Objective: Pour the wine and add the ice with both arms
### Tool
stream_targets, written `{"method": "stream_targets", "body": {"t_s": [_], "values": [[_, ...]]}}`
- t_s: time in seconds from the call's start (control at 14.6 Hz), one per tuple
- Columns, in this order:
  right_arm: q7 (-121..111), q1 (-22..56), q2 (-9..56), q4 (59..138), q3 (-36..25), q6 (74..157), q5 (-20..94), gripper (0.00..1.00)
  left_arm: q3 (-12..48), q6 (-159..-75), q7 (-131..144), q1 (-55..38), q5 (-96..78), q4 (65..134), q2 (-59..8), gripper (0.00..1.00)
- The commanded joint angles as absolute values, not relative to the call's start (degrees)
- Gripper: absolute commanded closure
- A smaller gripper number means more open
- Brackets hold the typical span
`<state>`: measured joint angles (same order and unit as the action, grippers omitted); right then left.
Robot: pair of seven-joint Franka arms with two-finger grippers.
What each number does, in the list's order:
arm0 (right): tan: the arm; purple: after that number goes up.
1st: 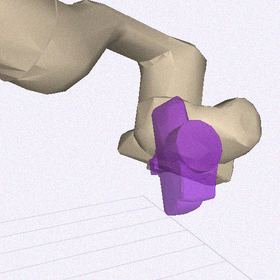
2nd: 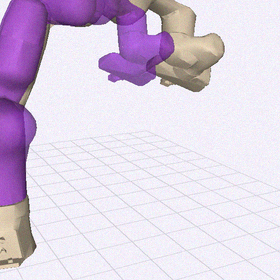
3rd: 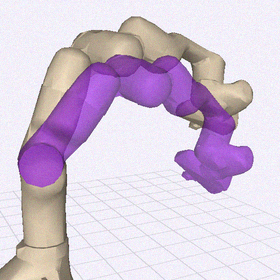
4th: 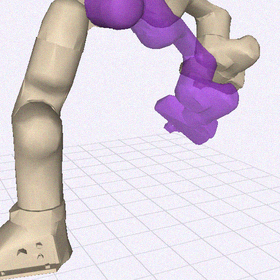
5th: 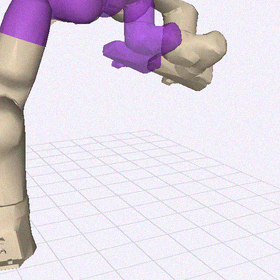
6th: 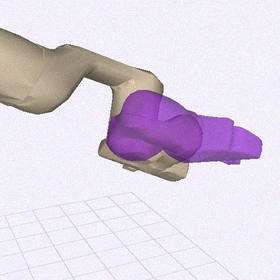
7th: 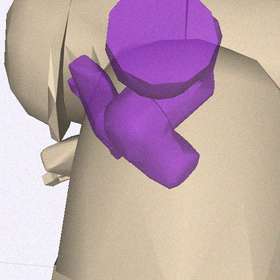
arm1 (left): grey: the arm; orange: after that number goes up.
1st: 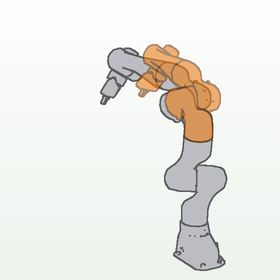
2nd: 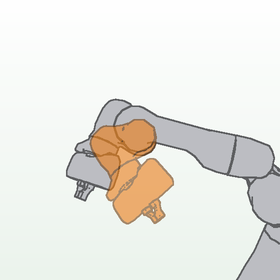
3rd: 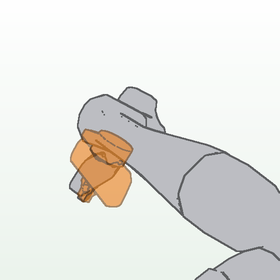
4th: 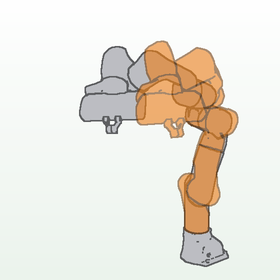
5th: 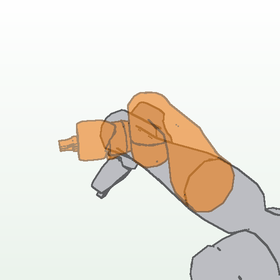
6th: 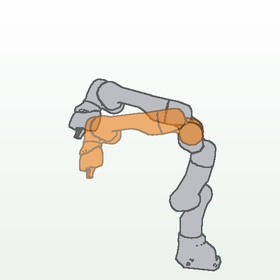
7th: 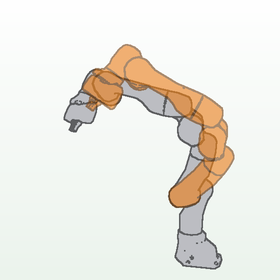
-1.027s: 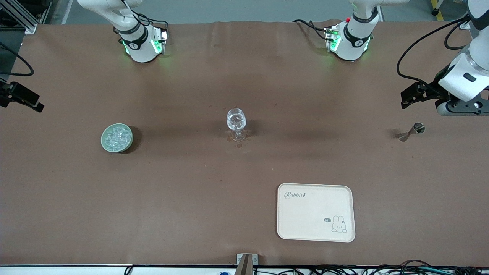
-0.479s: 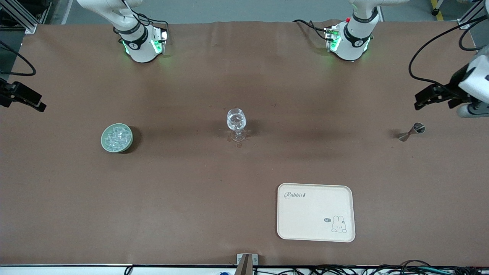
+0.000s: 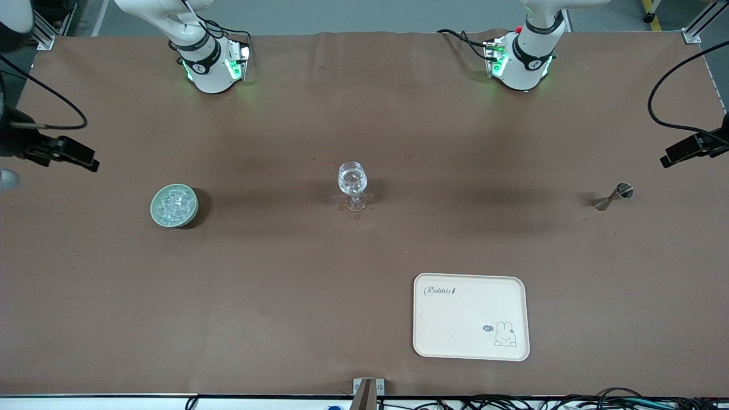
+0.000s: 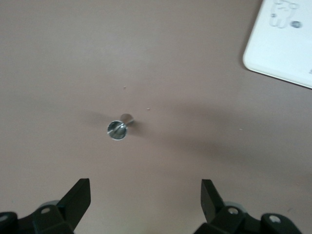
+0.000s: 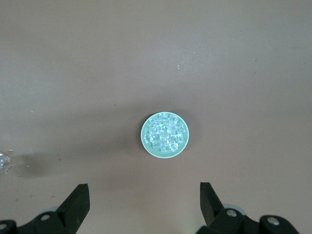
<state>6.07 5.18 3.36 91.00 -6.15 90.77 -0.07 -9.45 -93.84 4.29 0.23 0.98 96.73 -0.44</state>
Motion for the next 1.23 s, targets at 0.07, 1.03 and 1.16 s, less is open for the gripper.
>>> {"method": "stream_targets", "body": {"t_s": [0.07,1.03,1.16], "values": [[5.54,5.19,2.02,104.29,-5.02,101.75,0.26,0.00,-15.37,-93.87,5.10,0.09,0.35,96.94,-3.77,0.00],[5.36,3.17,3.42,138.59,-5.36,144.29,-8.16,0.00,-44.82,-94.31,6.85,0.53,-38.39,90.79,-32.95,0.00],[5.01,2.90,4.48,139.22,-5.45,145.45,-9.05,0.00,-44.82,-94.31,8.51,0.61,-39.28,90.88,-35.15,0.00]]}}
